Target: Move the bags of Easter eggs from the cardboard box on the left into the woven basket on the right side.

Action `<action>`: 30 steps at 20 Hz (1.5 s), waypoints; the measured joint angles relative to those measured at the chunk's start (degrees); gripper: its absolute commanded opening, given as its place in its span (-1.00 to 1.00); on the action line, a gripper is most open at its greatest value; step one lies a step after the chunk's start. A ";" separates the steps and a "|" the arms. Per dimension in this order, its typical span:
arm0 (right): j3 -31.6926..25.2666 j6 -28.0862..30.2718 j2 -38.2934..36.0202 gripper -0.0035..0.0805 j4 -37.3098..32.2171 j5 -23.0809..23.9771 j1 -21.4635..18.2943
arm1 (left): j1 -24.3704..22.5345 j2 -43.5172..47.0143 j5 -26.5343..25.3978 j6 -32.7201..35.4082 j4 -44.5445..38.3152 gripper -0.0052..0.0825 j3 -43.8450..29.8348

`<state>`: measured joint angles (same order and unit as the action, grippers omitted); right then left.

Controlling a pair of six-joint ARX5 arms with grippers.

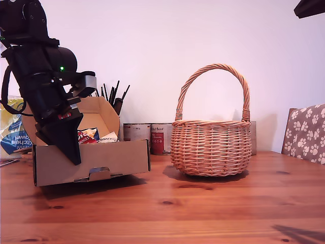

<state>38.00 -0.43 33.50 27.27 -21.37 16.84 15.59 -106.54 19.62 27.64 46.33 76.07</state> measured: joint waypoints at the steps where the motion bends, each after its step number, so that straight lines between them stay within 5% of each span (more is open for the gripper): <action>1: 0.00 0.02 0.11 -0.93 0.00 0.11 0.00 | 0.33 0.00 2.99 -1.42 -2.78 -0.83 -0.44; 15: -0.02 0.02 3.74 -0.93 -0.37 0.31 0.00 | 0.52 0.00 5.62 -2.40 -7.10 -0.81 -0.35; 18: -0.02 0.02 3.74 -0.93 -0.44 0.31 0.00 | 0.52 0.00 5.92 -2.40 -6.86 -0.40 -0.35; 30: -0.02 0.02 3.74 -0.93 -0.44 0.33 0.00 | 0.52 0.55 4.31 0.90 -3.06 -0.55 -0.35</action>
<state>37.98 -0.40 37.23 26.83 -21.04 16.84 16.12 -106.00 23.92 28.53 43.27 75.72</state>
